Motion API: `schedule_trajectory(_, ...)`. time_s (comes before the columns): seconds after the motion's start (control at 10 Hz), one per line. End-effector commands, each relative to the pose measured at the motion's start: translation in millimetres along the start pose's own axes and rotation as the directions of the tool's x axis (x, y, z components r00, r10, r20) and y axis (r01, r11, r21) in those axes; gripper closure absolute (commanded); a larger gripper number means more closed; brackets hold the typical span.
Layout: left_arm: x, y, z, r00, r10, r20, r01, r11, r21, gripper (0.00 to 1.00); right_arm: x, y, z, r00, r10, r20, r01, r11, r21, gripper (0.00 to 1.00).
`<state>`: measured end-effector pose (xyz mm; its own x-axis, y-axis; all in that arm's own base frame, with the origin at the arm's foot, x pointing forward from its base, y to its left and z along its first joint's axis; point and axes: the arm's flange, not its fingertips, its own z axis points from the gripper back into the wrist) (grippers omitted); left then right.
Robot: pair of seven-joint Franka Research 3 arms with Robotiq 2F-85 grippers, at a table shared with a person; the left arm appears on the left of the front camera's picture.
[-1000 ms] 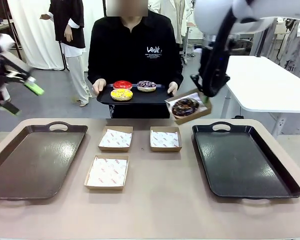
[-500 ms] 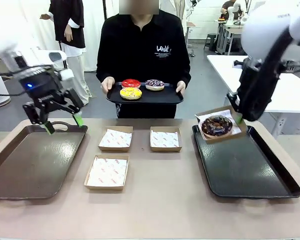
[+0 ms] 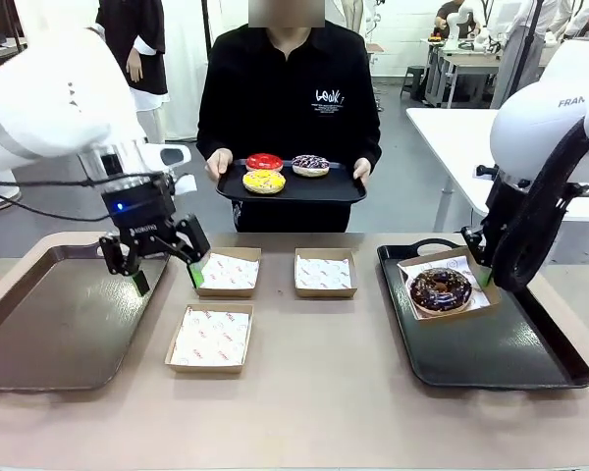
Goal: Individually package the donuts and arrange them on the tray.
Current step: Place the picked Paper togo box on the Handle tray while simultaneously picking up another Paper togo box from the table with the other hand.
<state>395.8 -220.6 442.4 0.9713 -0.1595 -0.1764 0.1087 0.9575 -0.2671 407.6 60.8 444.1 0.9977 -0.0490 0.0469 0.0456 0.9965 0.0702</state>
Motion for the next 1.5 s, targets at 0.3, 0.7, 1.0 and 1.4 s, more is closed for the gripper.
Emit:
schedule_trajectory(0.3,-3,3,-29,1.000,-0.008,-0.007,0.008,0.999,0.042,0.00,0,-2,-1,1.000,-0.004,-0.003,0.004,1.000,0.000,0.99)
schedule_trajectory(0.7,-3,3,-29,1.000,-0.008,-0.007,0.008,0.999,0.042,0.00,0,-2,-1,1.000,-0.004,-0.003,0.004,1.000,0.000,0.99)
schedule_trajectory(1.0,-3,3,-29,1.000,-0.008,-0.007,0.008,0.999,0.042,0.00,0,-1,-1,1.000,-0.001,-0.001,0.001,1.000,0.000,0.99)
schedule_trajectory(1.4,-4,-4,-34,0.989,-0.093,0.115,0.069,0.979,0.193,0.00,-33,5,-29,0.998,0.021,-0.059,-0.025,0.998,-0.061,0.99)
